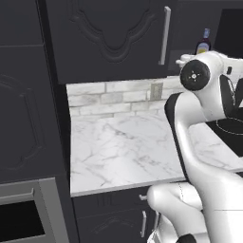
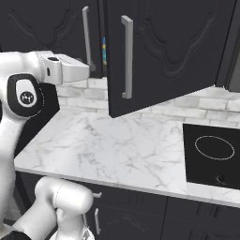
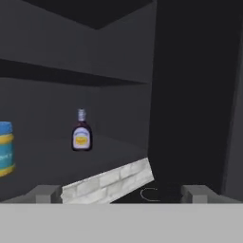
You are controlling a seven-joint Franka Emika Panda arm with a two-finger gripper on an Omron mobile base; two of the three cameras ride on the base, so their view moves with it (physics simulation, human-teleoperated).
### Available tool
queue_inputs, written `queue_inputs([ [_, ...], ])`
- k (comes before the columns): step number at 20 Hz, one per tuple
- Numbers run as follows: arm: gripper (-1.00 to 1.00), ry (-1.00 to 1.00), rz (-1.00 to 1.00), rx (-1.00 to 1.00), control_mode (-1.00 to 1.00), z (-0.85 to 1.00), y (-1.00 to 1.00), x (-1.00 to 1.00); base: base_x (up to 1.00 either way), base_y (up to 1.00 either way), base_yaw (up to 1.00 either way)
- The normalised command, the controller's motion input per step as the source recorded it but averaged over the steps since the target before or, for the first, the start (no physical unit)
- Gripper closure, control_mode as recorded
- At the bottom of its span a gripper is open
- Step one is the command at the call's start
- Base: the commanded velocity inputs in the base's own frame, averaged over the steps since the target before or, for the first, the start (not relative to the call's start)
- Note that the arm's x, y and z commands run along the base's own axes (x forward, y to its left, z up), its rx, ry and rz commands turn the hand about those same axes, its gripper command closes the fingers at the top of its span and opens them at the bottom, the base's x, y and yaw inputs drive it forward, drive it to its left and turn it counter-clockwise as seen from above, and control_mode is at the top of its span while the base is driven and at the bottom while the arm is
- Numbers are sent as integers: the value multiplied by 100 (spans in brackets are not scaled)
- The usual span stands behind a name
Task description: Move the mayonnaise and condiment bottle from the cabinet to the dining counter.
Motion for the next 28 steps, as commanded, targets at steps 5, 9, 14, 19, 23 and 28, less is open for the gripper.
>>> queue_inputs([
  [5, -100, 0, -22, 0, -100, 0, -40, 28, 0, 0, 0],
  [9, -100, 0, -27, 0, -100, 0, -54, 7, 0, 0, 0],
  [14, -100, 0, -32, 0, -100, 0, -65, 0, 0, 0, 0],
  [19, -100, 0, -37, 0, -100, 0, -75, -22, 0, 0, 0],
  [23, -100, 0, -39, 0, -100, -1, -92, -44, 0, 0, 0],
  [28, -100, 0, -36, 1, -100, 0, -100, -50, 0, 0, 0],
])
